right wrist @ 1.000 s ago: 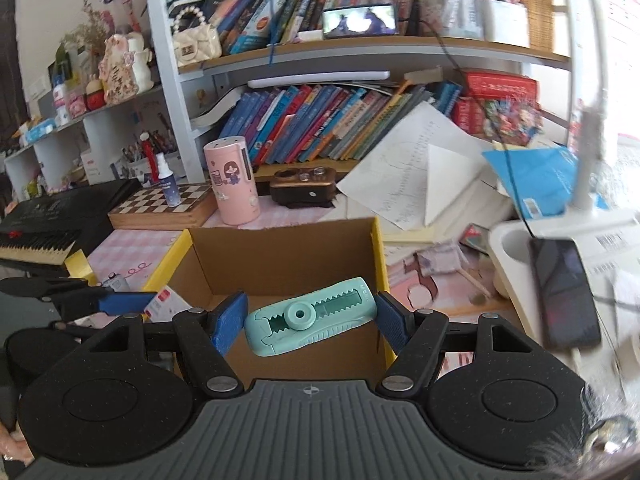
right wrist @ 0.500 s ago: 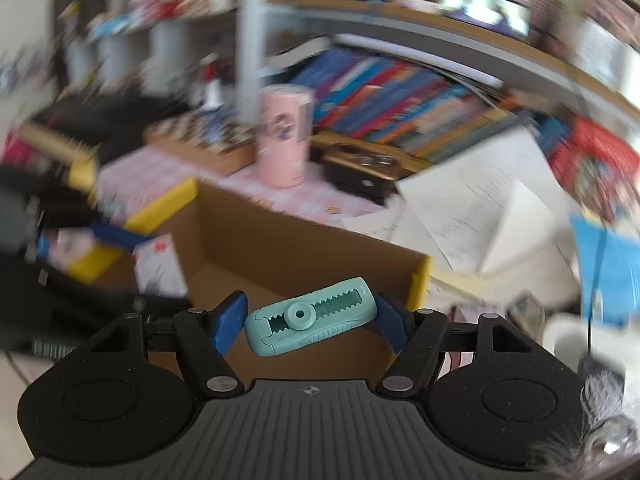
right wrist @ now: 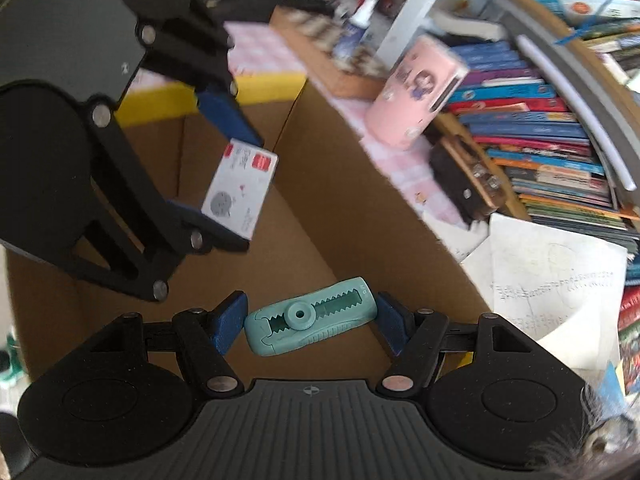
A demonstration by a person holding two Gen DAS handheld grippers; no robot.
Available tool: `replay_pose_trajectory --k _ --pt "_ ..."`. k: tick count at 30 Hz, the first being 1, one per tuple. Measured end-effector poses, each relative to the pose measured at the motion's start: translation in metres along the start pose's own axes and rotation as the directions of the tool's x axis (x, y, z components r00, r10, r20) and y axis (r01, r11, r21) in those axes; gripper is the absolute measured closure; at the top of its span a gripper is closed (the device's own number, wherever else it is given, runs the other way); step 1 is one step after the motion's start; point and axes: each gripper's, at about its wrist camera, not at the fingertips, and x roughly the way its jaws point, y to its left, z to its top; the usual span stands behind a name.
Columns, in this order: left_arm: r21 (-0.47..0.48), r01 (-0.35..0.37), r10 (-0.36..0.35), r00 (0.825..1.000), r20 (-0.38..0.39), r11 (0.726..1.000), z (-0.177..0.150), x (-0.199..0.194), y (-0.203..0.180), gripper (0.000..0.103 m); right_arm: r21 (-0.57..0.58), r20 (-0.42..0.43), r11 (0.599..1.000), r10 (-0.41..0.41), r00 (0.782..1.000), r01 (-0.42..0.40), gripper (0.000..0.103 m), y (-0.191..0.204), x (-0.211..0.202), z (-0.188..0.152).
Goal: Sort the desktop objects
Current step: 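Open the left tool over the box while the right tool releases the stapler inside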
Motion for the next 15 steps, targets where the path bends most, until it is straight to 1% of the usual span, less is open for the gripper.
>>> replay_pose_trajectory --k 2,5,9,14,15 --pt "0.009 -0.003 0.003 1.0 -0.015 1.0 -0.001 0.005 0.0 0.048 -0.016 -0.017 1.0 -0.002 1.0 0.002 0.036 0.0 0.005 -0.001" --pt "0.011 -0.011 0.011 0.999 -0.032 1.0 -0.001 0.011 0.001 0.048 -0.002 -0.035 1.0 0.005 0.999 -0.005 0.036 -0.003 0.012 -0.005" --pt "0.039 -0.016 0.018 0.999 -0.045 0.999 -0.001 0.014 -0.003 0.047 0.002 -0.027 1.0 0.014 1.0 -0.014 0.036 -0.003 0.012 -0.005" --pt "0.035 -0.012 0.013 0.999 -0.05 0.999 -0.001 0.016 -0.001 0.046 -0.009 -0.044 1.0 0.004 0.999 -0.004 0.036 0.0 0.015 -0.003" --pt "0.035 -0.01 0.012 0.999 -0.052 0.999 -0.001 0.017 -0.001 0.045 -0.011 -0.044 1.0 0.0 0.999 0.0 0.034 0.0 0.015 -0.002"
